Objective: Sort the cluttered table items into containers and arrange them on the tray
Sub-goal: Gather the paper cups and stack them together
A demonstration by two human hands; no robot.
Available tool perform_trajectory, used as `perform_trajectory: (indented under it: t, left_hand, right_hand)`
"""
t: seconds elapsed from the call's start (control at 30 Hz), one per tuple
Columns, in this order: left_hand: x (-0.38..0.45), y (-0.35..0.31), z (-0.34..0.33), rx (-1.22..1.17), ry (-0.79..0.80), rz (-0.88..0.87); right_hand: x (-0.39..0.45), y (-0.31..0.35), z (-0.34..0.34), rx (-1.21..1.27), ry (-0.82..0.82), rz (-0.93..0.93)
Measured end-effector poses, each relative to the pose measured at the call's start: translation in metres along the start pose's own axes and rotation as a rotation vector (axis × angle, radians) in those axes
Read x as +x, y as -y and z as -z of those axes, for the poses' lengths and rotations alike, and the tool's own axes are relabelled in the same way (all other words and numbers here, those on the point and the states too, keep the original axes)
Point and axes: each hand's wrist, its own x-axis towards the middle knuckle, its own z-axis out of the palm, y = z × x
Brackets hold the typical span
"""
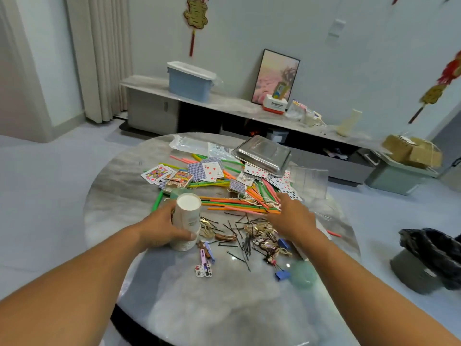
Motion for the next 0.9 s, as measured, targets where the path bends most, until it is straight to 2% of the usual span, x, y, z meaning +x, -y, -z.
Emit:
perform_trajectory:
  t: [0.07,0.2,0.4,0.53,0.6,0.67,0.77,0.9]
  left_hand:
    - [0.001,-0.002,-0.006,0.046,0.008,0.007]
    - [0.001,-0.005,-0.010,0.080,-0.021,0.017]
    - [-0.001,-0.019,-0.015,0.015,-0.057,-0.011]
    - [0.000,-0.032,-0.027,0.037,-0.080,-0.076]
    - [0.000,-0.041,-0.034,0.066,-0.095,-0.125]
    - [0.000,-0.049,-0.040,0.111,-0.104,-0.158]
    - [0.000,-0.055,-0.045,0.157,-0.114,-0.173]
    - [-0.002,-0.053,-0.044,0.183,-0.103,-0.150]
  right_hand:
    - [0.001,-0.042,-0.007,-0.045,0.054,-0.156]
    - [0.001,-0.078,-0.022,0.023,0.114,-0.268]
    - [-0.006,-0.087,-0.033,-0.003,0.052,-0.251]
    - [0.004,-0.068,-0.009,0.363,-0.034,-0.109]
    - [0.007,-0.056,0.007,0.452,-0.088,-0.017]
    - [0.006,-0.044,0.016,0.431,-0.087,0.009]
    - [0.004,-0.036,0.018,0.260,-0.057,0.024]
    - [0.006,-0.031,0.021,0.353,-0.094,0.046]
